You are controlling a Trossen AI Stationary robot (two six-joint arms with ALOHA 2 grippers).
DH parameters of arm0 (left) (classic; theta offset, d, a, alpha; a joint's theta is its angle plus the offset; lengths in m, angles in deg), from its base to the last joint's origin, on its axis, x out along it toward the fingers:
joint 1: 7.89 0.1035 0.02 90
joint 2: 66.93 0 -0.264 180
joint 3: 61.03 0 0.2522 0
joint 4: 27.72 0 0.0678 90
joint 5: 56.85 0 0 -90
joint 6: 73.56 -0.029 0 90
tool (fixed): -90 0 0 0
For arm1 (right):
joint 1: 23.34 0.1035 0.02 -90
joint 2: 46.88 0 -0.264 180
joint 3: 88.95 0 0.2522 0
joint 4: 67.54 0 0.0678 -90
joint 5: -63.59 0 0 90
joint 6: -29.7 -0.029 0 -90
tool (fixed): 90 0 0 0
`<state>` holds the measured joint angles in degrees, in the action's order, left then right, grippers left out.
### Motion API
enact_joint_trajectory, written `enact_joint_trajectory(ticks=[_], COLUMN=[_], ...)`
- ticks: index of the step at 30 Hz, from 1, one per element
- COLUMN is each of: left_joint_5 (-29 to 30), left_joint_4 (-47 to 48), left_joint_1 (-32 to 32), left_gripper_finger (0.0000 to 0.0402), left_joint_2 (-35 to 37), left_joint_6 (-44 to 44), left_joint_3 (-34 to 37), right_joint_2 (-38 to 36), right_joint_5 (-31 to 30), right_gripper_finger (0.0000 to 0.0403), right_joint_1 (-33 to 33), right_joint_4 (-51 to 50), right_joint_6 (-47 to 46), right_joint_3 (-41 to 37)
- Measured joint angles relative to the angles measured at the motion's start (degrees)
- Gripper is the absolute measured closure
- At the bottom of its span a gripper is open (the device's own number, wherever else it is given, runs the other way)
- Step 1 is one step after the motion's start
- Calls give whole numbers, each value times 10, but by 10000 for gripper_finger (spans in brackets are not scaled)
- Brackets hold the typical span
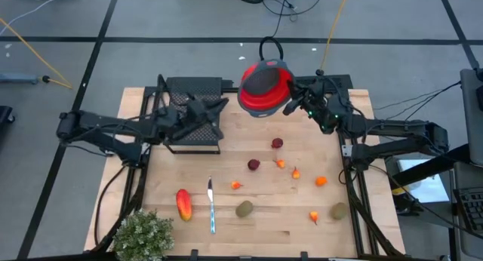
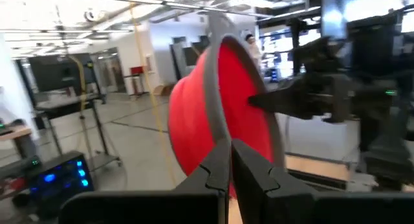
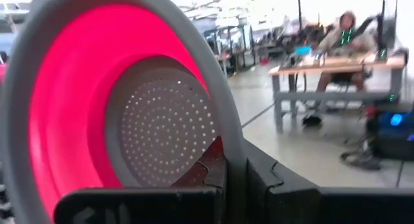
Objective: Pick & Place Fruit
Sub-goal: Put the red strainer bowl on the shelf
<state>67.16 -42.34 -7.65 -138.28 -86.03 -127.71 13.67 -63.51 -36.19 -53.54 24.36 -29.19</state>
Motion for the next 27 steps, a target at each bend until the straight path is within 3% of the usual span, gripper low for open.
enact_joint_trajectory(ticks=[7,14,17,22,27], left_joint_5=[23,34,45,46,39], left_joint_4=[2,37,57,62,63], left_joint_1=[17,35,36,36,40], left_gripper_finger=[382,382,382,380,342], left_joint_2=[-58,-101,-110,-110,-110], left_joint_6=[-51,-56,-56,-42,-13], left_joint_3=[-61,-116,-130,-134,-134], right_joint_2=[0,-1,-1,0,0], right_joint_5=[-64,-88,-120,-122,-123], right_gripper_finger=[395,395,395,395,395], right_joint_1=[28,47,54,55,55], right_joint_4=[53,94,91,89,90], right_joint_6=[104,186,198,200,210], right_joint_3=[0,0,0,0,0])
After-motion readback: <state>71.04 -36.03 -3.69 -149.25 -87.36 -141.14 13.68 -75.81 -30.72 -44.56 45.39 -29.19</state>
